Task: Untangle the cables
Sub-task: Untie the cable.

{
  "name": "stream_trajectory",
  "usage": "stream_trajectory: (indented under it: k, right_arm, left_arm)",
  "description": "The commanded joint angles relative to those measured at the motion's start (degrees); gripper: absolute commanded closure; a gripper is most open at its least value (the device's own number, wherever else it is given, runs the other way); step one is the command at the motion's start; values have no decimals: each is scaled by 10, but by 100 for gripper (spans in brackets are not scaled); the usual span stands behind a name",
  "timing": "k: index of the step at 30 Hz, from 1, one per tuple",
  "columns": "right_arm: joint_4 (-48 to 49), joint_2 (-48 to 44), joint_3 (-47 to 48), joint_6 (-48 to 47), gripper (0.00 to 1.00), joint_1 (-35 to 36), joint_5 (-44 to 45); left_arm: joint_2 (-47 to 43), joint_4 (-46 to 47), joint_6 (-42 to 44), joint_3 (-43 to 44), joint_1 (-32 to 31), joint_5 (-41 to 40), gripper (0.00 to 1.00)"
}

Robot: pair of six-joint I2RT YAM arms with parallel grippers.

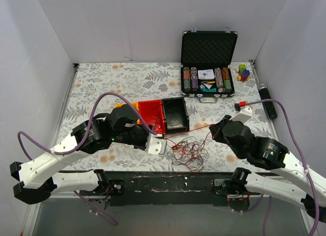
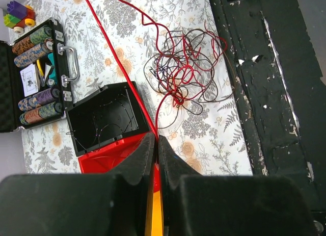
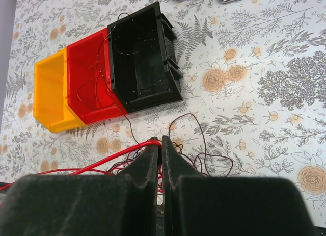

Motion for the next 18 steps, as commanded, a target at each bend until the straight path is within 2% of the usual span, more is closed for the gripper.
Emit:
stream_trajectory:
  k: [1,4,5,7,10,13,15,16,18]
  right_arm:
    - [-108,-8,-2,12,94,-21,193]
    - [-83,-17,-20,4,96,-21,177]
    - [-52,-24,-29,-18,96,-20,159]
    - [73,-49,-60,-119,99,-21,101]
    - [176,-71,-98,-172,99,-22,22]
    - [170,-62,-92,-175,99,-21,-4]
    - [179,-60,-90,-193,99,-21,-33]
    - [194,-61,-92,-211,99,-21,-56]
    - [207,-61,-90,-220,99,-20,-85]
  left_arm:
    - [-58,-164,12,4,3,9,100]
    - [-63,-181,15,5,3,17,100]
    - [-67,-177,12,-2,3,14,100]
    - [-82,-139,-10,-24,3,5,100]
    - [-115,-2,-100,-65,3,0,100]
    - [-143,140,-198,-110,3,-19,100]
    - [-154,201,-245,-139,3,-33,100]
    - [-160,236,-263,-160,2,-35,94]
    - [-162,275,-284,-178,3,-17,40]
